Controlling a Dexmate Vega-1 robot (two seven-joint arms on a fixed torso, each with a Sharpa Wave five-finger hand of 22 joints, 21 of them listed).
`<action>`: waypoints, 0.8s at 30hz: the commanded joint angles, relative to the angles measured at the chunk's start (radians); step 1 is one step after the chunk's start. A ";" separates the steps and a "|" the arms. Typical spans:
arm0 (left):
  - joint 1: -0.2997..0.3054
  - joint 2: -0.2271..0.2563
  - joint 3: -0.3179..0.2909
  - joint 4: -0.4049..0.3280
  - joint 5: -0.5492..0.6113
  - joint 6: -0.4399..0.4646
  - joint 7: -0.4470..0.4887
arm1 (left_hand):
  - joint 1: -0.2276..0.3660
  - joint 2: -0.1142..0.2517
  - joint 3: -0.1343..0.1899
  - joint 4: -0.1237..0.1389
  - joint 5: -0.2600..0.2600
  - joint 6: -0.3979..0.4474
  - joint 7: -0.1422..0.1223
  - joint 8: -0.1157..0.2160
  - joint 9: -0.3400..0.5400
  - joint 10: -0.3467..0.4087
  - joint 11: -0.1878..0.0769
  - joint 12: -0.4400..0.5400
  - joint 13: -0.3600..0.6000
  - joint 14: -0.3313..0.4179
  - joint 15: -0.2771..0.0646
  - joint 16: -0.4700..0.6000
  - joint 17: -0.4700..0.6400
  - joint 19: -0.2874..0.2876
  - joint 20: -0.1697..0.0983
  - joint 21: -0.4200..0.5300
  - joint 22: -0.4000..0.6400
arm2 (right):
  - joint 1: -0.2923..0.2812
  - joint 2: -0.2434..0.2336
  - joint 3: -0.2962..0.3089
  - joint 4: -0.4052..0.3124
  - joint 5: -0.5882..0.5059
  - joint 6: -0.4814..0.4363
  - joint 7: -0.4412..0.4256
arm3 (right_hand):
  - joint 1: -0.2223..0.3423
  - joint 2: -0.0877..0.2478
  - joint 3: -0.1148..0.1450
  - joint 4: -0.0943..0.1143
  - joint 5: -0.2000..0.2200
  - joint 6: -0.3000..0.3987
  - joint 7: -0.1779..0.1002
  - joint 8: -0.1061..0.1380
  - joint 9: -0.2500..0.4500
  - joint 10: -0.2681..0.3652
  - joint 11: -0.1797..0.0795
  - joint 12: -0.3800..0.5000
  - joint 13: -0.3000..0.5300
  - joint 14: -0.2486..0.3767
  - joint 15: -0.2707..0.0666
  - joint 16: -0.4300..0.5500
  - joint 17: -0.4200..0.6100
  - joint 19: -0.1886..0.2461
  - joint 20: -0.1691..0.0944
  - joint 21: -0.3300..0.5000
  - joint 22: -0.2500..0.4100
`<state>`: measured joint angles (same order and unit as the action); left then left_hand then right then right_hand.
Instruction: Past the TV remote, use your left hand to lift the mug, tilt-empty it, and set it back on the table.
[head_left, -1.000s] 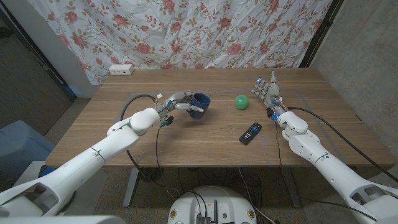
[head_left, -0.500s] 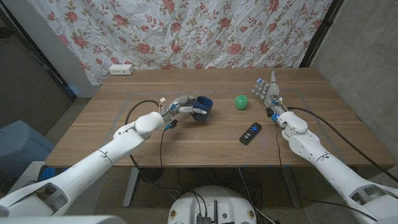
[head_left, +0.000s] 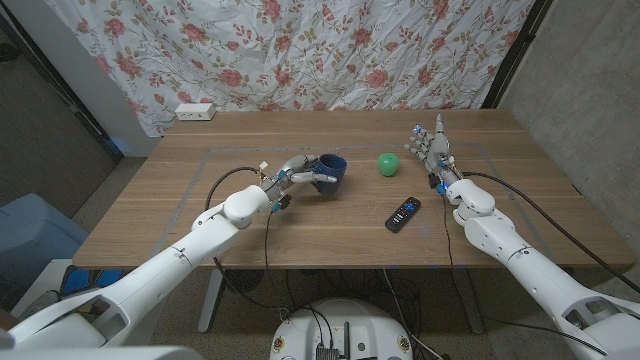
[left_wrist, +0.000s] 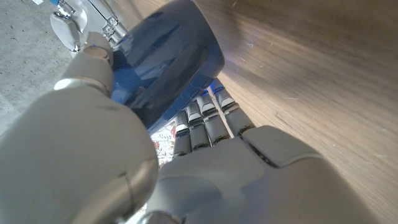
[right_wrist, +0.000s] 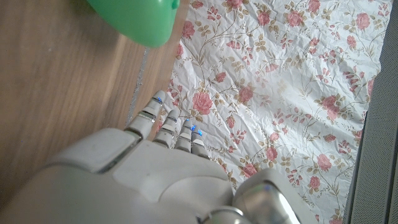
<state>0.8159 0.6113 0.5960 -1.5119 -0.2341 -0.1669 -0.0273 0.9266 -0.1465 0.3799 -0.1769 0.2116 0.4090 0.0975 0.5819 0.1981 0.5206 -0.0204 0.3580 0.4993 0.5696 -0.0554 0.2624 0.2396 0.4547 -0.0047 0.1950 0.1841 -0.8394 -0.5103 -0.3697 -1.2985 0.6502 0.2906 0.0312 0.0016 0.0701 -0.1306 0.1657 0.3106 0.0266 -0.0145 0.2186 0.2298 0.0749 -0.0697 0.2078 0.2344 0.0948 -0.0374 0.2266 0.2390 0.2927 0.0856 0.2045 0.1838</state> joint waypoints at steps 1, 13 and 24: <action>-0.010 -0.057 0.017 0.087 -0.023 -0.073 -0.009 | -0.041 0.241 0.011 0.016 -0.004 0.085 -0.096 0.056 0.004 0.111 -0.131 -0.006 0.003 -0.007 -0.097 -0.001 0.005 -0.010 -0.004 -0.006 0.001 | 0.000 0.000 0.000 0.000 0.000 0.000 0.000 | -0.009 0.050 0.000 0.007 0.006 0.007 -0.001 0.005 0.005 0.003 -0.002 0.006 0.004 0.007 -0.005 0.005 0.004 0.005 -0.003 0.005 0.002; -0.027 -0.106 0.042 0.154 -0.037 -0.104 -0.031 | -0.043 0.241 0.006 0.011 -0.006 0.083 -0.133 0.054 0.003 0.100 -0.150 -0.017 0.004 -0.025 -0.114 -0.003 0.011 -0.054 -0.002 -0.013 0.000 | 0.000 0.000 0.000 0.000 0.000 0.000 0.000 | -0.009 0.050 0.000 0.007 0.006 0.006 -0.001 0.005 0.005 0.002 -0.002 0.005 0.004 0.007 -0.005 0.005 0.004 0.005 -0.002 0.005 0.002; -0.050 -0.131 0.061 0.210 -0.026 -0.136 -0.048 | -0.024 0.237 0.007 -0.002 -0.006 0.082 -0.162 0.051 0.001 0.087 -0.165 -0.037 -0.005 -0.046 -0.126 -0.006 0.013 -0.077 -0.010 -0.010 -0.001 | 0.000 0.000 0.000 0.001 0.000 0.000 0.000 | -0.009 0.050 0.000 0.007 0.006 0.006 -0.001 0.005 0.005 0.002 -0.003 0.006 0.004 0.007 -0.004 0.005 0.004 0.005 -0.002 0.005 0.002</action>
<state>0.7913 0.5199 0.6325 -1.3774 -0.2654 -0.2688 -0.0617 0.9097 -0.1296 0.3799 -0.1768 0.2045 0.3732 0.0618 0.5819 0.1973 0.4854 -0.0557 0.3251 0.4966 0.5298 -0.0526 0.2584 0.2490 0.3854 -0.0125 0.1874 0.1814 -0.8395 -0.5103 -0.3696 -1.2983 0.6501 0.2908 0.0312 0.0016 0.0701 -0.1306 0.1657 0.3106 0.0266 -0.0145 0.2186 0.2298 0.0749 -0.0697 0.2078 0.2344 0.0948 -0.0374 0.2266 0.2390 0.2927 0.0856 0.2045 0.1837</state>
